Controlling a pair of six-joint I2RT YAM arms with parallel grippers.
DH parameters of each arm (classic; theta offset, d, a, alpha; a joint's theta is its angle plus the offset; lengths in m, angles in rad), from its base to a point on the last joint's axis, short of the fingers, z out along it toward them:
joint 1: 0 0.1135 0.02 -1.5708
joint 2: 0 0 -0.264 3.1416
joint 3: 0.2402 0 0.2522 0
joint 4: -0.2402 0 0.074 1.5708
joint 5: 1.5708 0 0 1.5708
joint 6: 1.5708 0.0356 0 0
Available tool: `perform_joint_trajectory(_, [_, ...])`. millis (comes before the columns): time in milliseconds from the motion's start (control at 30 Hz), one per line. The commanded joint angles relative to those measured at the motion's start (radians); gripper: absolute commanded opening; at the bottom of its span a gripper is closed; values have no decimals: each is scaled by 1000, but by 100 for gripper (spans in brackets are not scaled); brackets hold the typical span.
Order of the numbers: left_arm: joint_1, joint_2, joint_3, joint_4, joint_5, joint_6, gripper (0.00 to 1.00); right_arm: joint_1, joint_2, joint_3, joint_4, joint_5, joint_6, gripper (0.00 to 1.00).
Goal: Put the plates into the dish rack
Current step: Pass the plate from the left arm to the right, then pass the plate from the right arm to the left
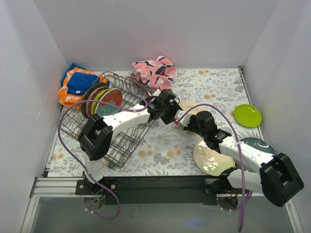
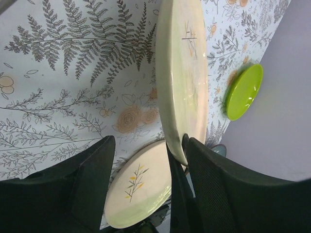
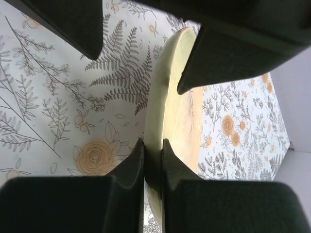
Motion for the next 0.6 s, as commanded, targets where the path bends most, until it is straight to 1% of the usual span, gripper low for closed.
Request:
perform_joint_trajectory(0, [9,-58,6,33,18,-152,61,8,-29,32,-170,-197,176,1])
perform_joint_trajectory(267, [10,-33,3,68,48,-195,59,9,-78,52,-178,-232,218,1])
perform_joint_trajectory(300, [10,-35,-3,72,48,-199,58,9,-78,61,-208,-235,224,1])
perform_joint_trajectory(333, [12,-36,-7,78,46,-204,54,9,-80,67,-213,-237,229,1])
perform_joint_trajectory(433, [12,-44,-24,85,38,-216,49,9,-81,78,-217,-238,256,1])
perform_joint_trajectory(567, [15,-42,-23,88,38,-218,45,8,-81,85,-219,-248,288,1])
